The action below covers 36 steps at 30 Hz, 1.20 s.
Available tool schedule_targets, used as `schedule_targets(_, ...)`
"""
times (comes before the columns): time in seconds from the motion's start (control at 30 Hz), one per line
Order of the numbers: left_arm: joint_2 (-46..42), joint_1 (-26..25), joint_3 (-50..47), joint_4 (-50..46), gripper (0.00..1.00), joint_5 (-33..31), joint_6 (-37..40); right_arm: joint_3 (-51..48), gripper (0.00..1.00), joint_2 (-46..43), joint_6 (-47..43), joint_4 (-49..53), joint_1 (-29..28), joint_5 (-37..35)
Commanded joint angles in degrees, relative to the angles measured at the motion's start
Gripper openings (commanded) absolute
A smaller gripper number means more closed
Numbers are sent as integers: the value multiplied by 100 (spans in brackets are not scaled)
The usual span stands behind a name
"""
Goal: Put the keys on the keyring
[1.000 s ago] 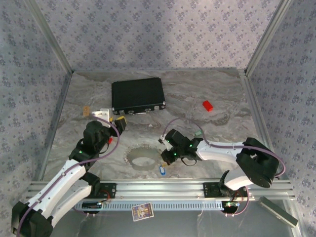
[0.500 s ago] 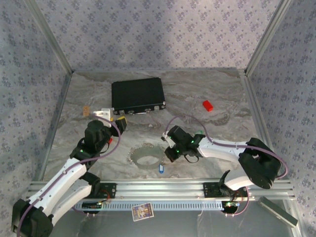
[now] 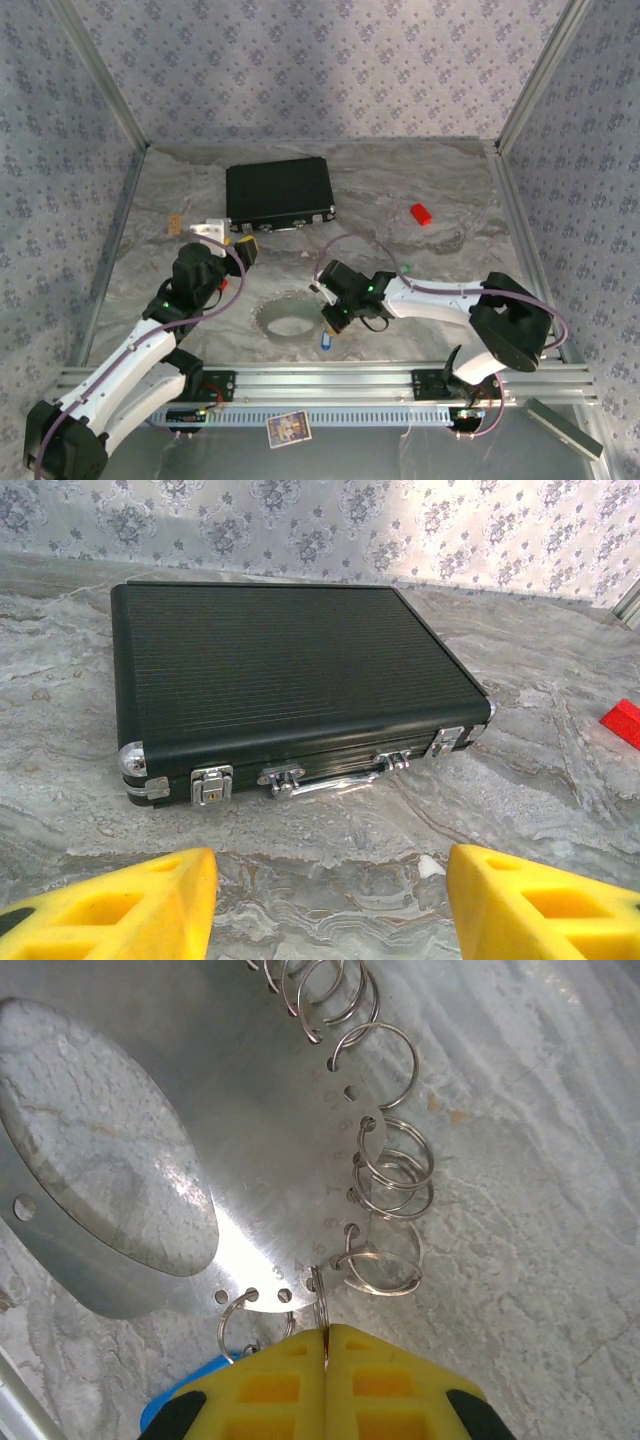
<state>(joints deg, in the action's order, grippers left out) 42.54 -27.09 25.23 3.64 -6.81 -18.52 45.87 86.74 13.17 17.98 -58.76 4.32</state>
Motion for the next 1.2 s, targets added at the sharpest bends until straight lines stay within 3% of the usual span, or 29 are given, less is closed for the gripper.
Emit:
schedule_targets(0.0,-13,29,-1,172,62,75,54,224,0,130,-86,162,-72,-170)
schedule_targets(0.2,-27,29,-18,161,62,54,90,321,0,269,-86,115,-159,-174)
schedule_targets(0.57,-34,29,-27,198,62,51,73,370,13,423,-54,-91,-140,86)
schedule_targets(1.17,-40,30,-36,183,61,37,77,546,14,694,-95,-24,-97,104)
